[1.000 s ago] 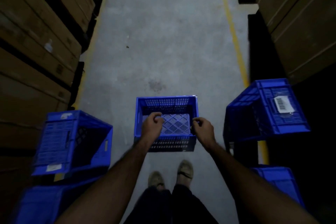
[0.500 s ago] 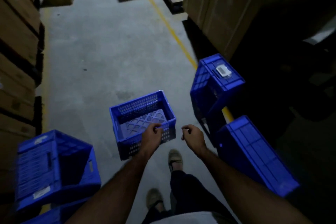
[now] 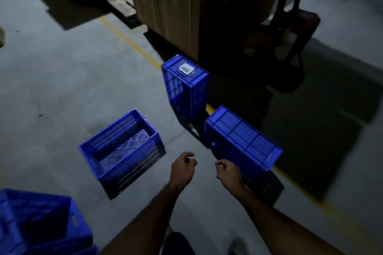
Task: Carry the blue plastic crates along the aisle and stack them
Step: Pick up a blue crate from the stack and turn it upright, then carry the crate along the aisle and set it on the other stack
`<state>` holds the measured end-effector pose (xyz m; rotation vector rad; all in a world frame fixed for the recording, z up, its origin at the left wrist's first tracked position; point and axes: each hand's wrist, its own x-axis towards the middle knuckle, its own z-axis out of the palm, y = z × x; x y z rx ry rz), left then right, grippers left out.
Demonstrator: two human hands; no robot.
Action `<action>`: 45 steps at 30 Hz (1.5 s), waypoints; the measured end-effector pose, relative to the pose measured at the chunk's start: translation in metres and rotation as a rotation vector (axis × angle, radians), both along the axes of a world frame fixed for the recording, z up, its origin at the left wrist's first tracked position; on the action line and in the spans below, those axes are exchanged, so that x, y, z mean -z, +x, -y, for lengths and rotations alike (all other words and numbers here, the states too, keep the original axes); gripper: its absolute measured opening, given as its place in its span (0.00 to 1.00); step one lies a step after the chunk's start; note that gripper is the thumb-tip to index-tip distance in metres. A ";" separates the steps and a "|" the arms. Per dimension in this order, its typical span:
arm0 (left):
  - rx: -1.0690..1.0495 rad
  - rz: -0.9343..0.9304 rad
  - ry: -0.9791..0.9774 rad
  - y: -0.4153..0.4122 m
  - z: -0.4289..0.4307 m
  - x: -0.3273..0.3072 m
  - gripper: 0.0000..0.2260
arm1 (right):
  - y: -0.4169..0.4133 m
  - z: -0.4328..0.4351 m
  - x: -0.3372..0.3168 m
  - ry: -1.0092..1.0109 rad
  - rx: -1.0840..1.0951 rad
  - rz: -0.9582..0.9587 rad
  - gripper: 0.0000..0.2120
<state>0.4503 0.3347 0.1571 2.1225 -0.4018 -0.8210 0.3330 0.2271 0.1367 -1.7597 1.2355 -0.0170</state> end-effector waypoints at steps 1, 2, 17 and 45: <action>0.016 -0.002 0.001 -0.018 0.015 0.001 0.11 | -0.020 0.011 0.004 -0.007 0.012 -0.012 0.11; 0.029 -0.005 0.002 -0.035 0.029 0.003 0.11 | -0.039 0.021 0.008 -0.017 0.024 -0.027 0.10; 0.310 0.016 0.083 -0.128 0.168 0.090 0.09 | -0.158 0.134 0.098 0.050 0.327 -0.206 0.09; 0.065 -0.575 0.242 -0.170 0.358 0.452 0.15 | -0.148 0.265 0.448 0.315 0.782 0.041 0.16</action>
